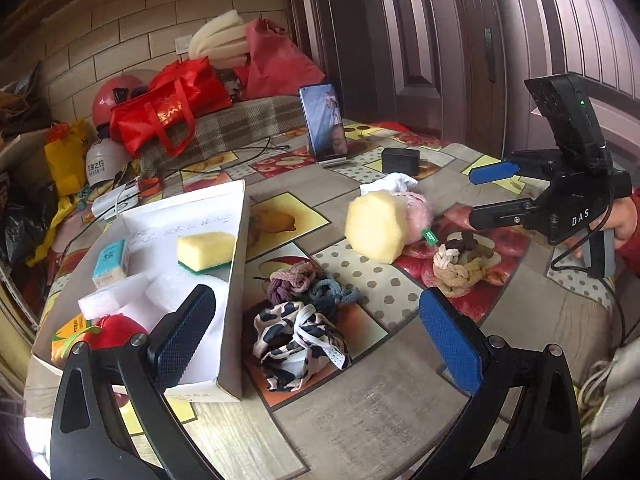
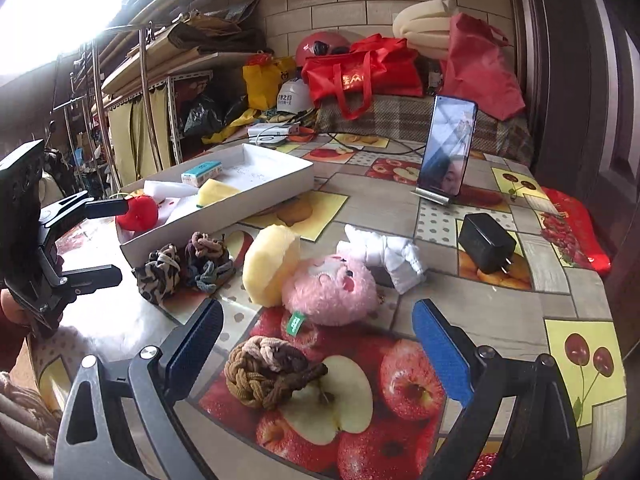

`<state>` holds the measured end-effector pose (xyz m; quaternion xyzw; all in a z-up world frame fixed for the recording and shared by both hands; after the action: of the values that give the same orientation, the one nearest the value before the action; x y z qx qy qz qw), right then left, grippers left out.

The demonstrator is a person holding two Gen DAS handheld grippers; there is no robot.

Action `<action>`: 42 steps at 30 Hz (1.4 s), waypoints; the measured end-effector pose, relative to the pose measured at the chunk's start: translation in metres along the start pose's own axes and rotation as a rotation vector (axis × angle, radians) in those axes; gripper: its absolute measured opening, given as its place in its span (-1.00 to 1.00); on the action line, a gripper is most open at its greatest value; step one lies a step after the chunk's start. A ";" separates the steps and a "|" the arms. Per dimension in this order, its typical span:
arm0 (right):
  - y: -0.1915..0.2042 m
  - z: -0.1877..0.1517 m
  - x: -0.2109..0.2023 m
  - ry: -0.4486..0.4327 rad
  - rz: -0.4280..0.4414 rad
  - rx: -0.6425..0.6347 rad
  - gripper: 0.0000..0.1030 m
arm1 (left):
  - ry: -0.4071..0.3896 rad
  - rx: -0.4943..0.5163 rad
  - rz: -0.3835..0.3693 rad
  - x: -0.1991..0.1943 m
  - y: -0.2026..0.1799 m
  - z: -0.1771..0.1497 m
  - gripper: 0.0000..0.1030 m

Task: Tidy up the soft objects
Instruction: 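Grasp the patterned cloth with the left tool while the right tool grasps the braided rope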

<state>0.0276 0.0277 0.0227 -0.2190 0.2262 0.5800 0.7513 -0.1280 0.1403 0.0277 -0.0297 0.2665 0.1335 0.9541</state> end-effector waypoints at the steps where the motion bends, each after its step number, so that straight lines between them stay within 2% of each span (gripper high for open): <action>1: 0.001 -0.001 0.001 0.005 0.008 0.000 0.87 | 0.021 -0.023 -0.023 0.003 0.000 0.000 0.99; 4: 0.012 -0.005 0.014 0.061 0.051 -0.016 0.87 | 0.086 -0.078 -0.018 0.016 0.007 -0.005 0.91; 7: 0.027 -0.011 0.028 0.125 0.070 -0.087 0.85 | 0.129 -0.113 -0.025 0.024 0.013 -0.010 0.86; 12: 0.030 -0.016 0.041 0.183 0.073 -0.105 0.84 | 0.174 -0.035 -0.042 0.033 -0.009 -0.014 0.86; 18: 0.020 -0.021 0.046 0.220 0.095 -0.055 0.51 | 0.278 -0.058 -0.074 0.051 -0.016 -0.020 0.86; 24: 0.021 -0.025 0.045 0.246 0.060 -0.138 0.03 | 0.356 -0.077 -0.231 0.063 -0.049 -0.022 0.86; 28: 0.000 -0.029 0.037 0.239 0.031 -0.084 -0.10 | 0.324 -0.061 -0.280 0.068 -0.078 -0.009 0.85; 31: -0.021 -0.030 0.033 0.236 -0.012 -0.029 -0.11 | 0.254 -0.061 -0.238 0.058 -0.075 0.000 0.85; 34: -0.030 -0.030 0.033 0.230 -0.005 0.009 -0.11 | 0.213 -0.084 -0.190 0.045 -0.060 0.007 0.85; 40: -0.030 -0.029 0.034 0.224 0.003 0.015 -0.11 | 0.173 -0.082 -0.137 0.026 -0.041 0.012 0.85; 42: -0.031 -0.028 0.034 0.221 0.006 0.022 -0.11 | 0.187 -0.087 -0.095 0.028 -0.035 0.010 0.86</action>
<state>0.0628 0.0300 -0.0183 -0.2726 0.3147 0.5521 0.7223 -0.0905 0.1151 0.0211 -0.0961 0.3467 0.0964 0.9280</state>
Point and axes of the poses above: each gripper's, at about its wrist camera, not at the fingertips, and x roughly the way its jaws point, y to its left, z to its top, the point moved 5 cm from there along x, roughly the way its jaws point, and after that the axes turned 6 degrees about -x, right-handed, at the moved point
